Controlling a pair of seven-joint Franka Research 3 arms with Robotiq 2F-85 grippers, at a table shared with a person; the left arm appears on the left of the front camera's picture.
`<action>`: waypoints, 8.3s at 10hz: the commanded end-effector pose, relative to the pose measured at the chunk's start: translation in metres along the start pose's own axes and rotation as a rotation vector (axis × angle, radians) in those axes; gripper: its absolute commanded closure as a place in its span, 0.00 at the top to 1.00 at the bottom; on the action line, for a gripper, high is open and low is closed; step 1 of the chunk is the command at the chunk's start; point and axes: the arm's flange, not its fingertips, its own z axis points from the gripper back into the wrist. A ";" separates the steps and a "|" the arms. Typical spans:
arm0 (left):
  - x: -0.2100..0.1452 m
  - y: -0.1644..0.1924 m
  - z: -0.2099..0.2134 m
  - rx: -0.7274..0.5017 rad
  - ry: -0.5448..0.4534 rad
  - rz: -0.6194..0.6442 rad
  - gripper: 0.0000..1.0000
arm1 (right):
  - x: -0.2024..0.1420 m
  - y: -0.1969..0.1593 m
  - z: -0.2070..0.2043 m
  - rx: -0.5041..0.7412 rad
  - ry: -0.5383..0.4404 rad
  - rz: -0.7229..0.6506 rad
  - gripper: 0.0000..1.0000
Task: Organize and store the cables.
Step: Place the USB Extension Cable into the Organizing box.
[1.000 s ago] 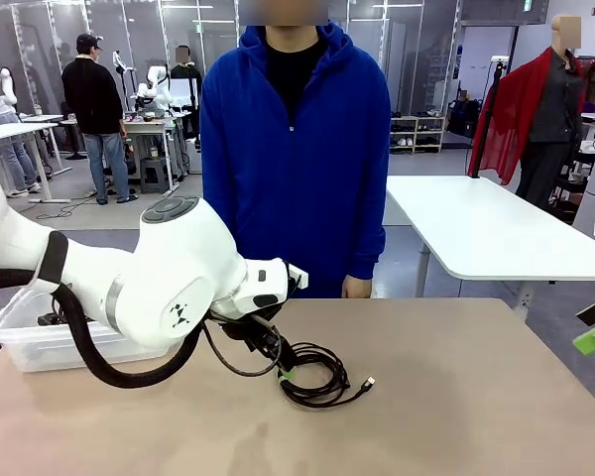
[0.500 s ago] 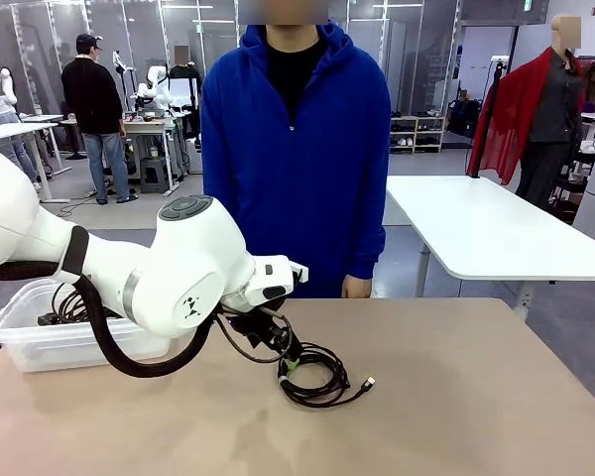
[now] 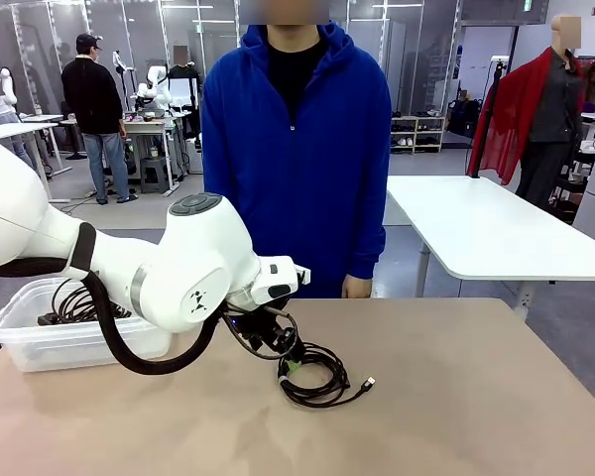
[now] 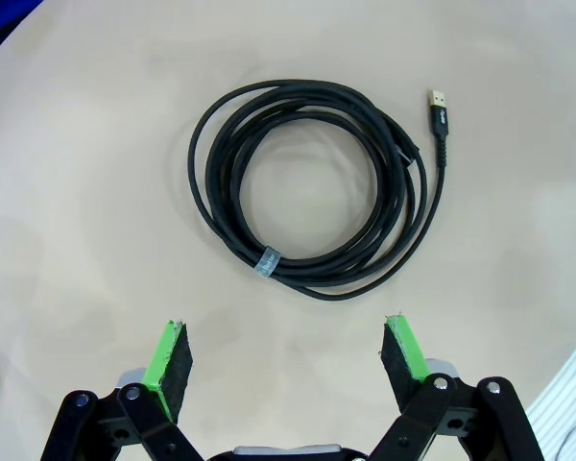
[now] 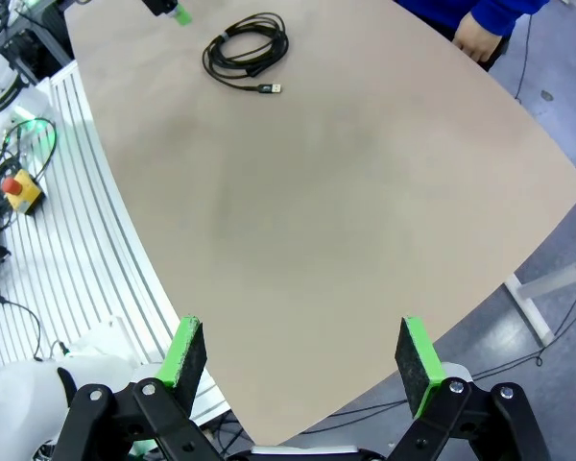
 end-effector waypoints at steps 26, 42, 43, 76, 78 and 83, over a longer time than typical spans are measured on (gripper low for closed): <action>0.037 -0.009 -0.044 0.166 0.295 0.688 1.00 | -0.002 -0.002 -0.004 0.011 0.010 0.012 1.00; 0.043 0.007 -0.085 0.251 0.241 0.822 0.31 | -0.002 -0.002 -0.004 0.011 0.010 0.012 1.00; 0.042 0.009 -0.086 0.252 0.234 0.826 0.32 | -0.002 -0.002 -0.004 0.011 0.010 0.012 1.00; -0.032 0.123 0.181 0.439 -0.066 0.258 0.12 | -0.002 -0.002 -0.004 0.011 0.010 0.012 1.00; -0.039 0.139 0.198 0.460 -0.114 0.302 0.12 | -0.002 -0.002 -0.004 0.011 0.010 0.012 1.00; -0.052 0.172 0.210 0.409 -0.081 0.291 0.12 | -0.002 -0.002 -0.004 0.011 0.010 0.012 1.00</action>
